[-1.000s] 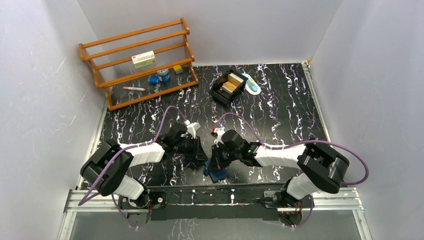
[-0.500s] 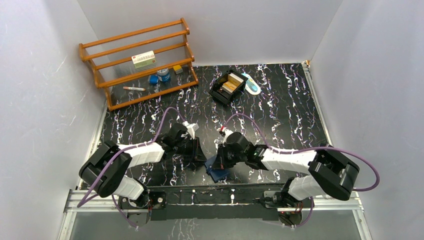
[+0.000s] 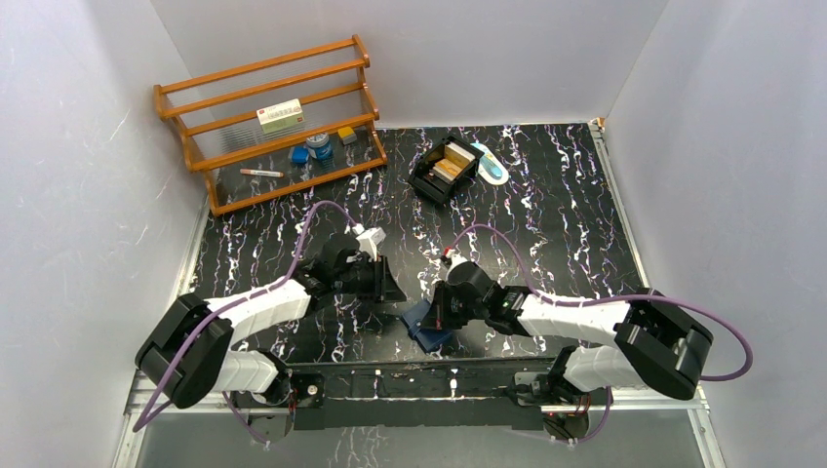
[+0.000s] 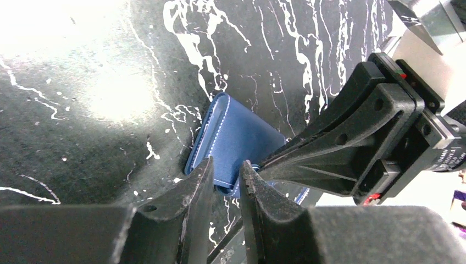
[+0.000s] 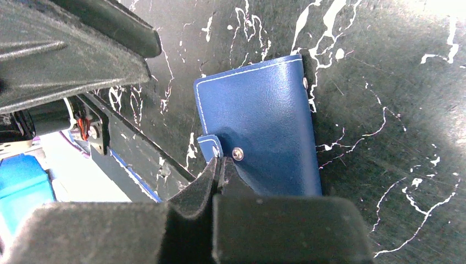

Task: Put the credit cards into the card holder
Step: Close the card holder at the center of the board.

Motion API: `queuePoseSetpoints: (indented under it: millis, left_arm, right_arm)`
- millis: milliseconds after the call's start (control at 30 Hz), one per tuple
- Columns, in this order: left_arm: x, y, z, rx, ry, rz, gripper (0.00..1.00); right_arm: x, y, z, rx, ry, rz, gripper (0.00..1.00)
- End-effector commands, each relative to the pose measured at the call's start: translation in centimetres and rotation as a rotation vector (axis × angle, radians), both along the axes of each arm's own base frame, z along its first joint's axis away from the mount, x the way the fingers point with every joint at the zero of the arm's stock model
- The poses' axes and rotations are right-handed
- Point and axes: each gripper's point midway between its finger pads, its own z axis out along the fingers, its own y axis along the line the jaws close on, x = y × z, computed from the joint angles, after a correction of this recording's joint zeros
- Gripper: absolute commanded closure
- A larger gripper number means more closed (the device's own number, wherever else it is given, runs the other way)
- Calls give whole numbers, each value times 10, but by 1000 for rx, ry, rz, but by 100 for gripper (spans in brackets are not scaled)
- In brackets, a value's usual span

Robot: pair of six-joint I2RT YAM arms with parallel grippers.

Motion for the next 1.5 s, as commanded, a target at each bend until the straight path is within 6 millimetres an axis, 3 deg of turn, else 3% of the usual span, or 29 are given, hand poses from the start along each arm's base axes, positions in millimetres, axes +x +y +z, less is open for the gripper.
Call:
queuePoseSetpoints:
  millis: [0,333,533,900,1467]
  left_arm:
    - [-2,-15,15,-80,-9,-58,78]
    - [-15,-32,-24,-24,71,-125,85]
    - [-26,-21,-56,124,139,-143,89]
    - [-28,-17,-57,164,103,-135,88]
    - [-28,-23,-54,156,101,-151,86]
  right_arm:
    - [6,-3,3,6,-11,-43,100]
    - [6,-6,2,3,3,-77,100]
    - [8,-14,-5,-32,7,-105,100]
    - [7,-25,-6,-49,18,-156,100]
    - [-1,-40,-28,-112,76,-195,100]
